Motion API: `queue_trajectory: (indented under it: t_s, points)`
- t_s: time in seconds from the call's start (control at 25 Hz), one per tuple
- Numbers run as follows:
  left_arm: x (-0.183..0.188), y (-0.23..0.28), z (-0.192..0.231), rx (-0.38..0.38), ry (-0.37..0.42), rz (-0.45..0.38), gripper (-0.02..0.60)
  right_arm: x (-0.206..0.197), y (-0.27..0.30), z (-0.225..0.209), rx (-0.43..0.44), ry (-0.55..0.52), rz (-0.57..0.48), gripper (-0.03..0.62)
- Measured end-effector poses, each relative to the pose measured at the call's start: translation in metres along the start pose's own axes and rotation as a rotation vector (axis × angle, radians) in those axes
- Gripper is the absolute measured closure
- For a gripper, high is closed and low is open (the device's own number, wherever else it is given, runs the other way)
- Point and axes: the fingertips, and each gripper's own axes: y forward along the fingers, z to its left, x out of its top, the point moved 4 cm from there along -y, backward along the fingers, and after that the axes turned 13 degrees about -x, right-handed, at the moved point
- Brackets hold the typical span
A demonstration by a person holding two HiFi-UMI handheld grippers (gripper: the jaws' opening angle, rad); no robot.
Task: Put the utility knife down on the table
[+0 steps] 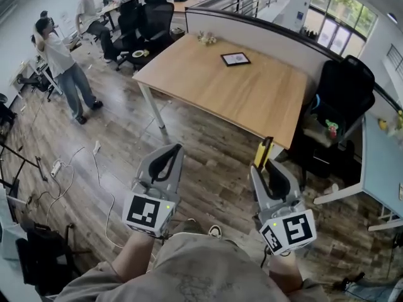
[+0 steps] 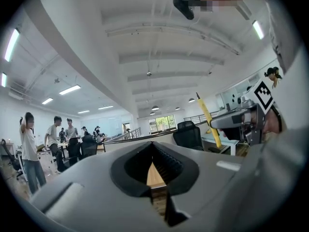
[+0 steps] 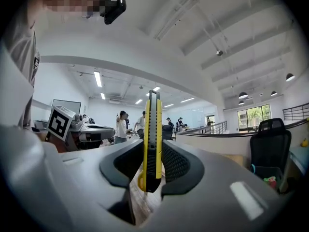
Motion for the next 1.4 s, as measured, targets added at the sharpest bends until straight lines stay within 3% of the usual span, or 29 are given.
queue_trajectory:
  t_s: [0.2,0.64,1.0,1.4]
  points:
    - [-0.002,0.006,-0.013,0.006,-0.019,0.028,0.581,-0.005,0.002,-0.01,0.038,0.023,0.018,0.47]
    - [-0.008,0.038,0.026,0.03,0.006,0.02,0.581,-0.004,0.052,-0.032,0.034,0.032,-0.011,0.47]
    - [-0.022,0.086,0.114,0.041,-0.004,0.019,0.581,0.0,0.157,-0.037,0.036,0.016,-0.002,0.47]
    - [-0.039,0.137,0.267,0.035,-0.001,0.03,0.581,0.011,0.316,-0.01,0.03,0.009,0.027,0.471]
